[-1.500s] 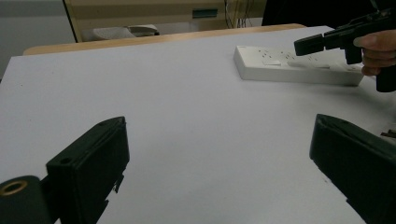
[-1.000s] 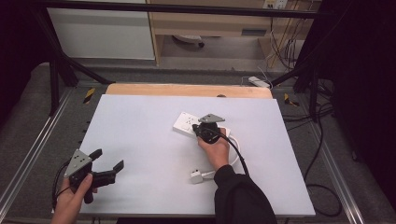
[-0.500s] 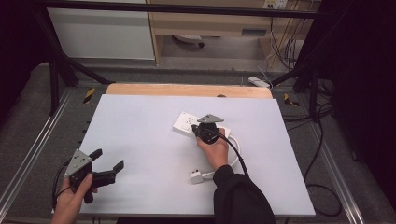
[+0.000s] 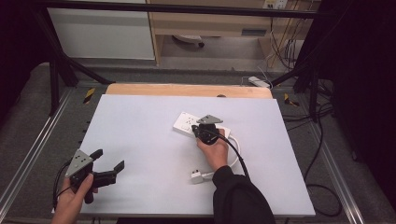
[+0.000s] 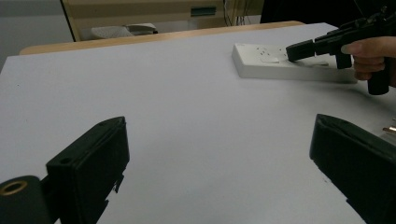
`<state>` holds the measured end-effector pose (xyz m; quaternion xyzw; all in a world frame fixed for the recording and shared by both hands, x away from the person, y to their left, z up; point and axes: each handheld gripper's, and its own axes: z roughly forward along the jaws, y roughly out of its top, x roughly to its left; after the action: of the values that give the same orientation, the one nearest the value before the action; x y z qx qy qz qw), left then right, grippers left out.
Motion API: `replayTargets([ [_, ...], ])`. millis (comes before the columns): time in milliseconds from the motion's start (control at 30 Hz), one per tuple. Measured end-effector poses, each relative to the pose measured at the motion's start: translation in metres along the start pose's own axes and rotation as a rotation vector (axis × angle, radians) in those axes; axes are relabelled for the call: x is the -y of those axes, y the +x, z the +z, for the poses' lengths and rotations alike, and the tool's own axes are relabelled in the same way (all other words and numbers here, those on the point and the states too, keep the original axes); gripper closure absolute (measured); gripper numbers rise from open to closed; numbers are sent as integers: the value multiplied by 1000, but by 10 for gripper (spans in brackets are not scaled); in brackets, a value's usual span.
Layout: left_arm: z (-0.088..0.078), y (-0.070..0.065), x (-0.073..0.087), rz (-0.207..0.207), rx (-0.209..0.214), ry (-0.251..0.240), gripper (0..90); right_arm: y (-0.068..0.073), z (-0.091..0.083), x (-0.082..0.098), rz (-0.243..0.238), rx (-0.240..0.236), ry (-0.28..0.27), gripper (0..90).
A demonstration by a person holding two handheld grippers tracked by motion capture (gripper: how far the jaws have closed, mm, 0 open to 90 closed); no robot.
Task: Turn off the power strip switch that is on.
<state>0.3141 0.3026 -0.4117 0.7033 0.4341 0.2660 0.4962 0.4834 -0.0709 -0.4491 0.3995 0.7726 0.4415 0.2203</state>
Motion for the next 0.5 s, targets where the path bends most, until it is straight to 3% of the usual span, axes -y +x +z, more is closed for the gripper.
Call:
replayTargets([
  [500, 0, 0, 0, -2, -5, -5, 47, 0, -1, -1, 10, -18, -4, 900],
])
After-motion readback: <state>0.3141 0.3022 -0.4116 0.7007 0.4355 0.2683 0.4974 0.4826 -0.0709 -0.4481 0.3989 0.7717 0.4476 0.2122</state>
